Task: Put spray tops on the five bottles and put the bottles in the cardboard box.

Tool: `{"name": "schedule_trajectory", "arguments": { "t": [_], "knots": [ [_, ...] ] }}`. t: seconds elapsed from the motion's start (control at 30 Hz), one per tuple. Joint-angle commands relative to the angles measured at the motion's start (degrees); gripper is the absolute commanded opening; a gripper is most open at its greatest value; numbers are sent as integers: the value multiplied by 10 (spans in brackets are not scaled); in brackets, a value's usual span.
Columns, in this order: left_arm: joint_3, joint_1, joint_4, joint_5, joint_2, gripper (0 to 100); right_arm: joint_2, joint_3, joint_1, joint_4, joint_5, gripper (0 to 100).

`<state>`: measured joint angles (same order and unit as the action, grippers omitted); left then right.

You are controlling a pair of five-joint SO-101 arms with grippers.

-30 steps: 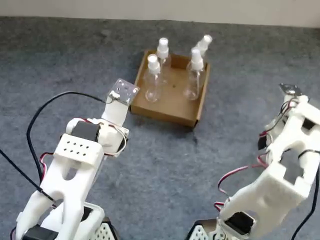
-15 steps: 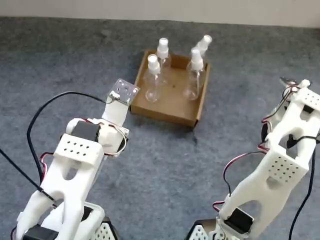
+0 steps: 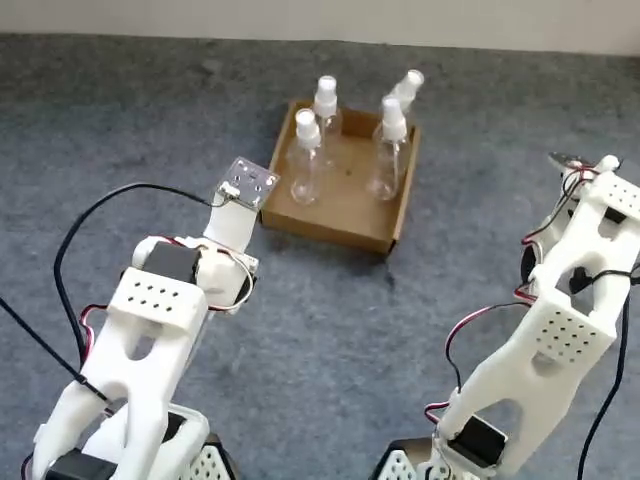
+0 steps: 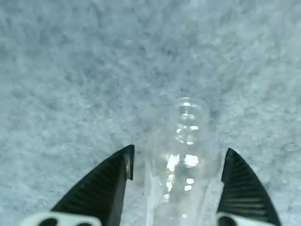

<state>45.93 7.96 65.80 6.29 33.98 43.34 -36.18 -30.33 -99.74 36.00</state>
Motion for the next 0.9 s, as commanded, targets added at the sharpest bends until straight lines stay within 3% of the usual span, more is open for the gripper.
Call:
{"name": "schedule_trajectory", "arguments": {
  "t": [0.0,0.13,0.43,0.73,0.87],
  "knots": [
    [-1,7,-6,-5,16,4,9,-29,-3,-11,7,241],
    [-1,7,-6,-5,16,4,34,-32,-5,-11,6,234],
    [-1,7,-8,-5,14,4,-14,-97,-12,-15,-5,36],
    [-5,7,-9,-6,17,4,-136,-101,11,-15,-79,15],
    [-29,7,-6,-24,32,4,-225,-97,68,-15,-126,3]
  ]
}}
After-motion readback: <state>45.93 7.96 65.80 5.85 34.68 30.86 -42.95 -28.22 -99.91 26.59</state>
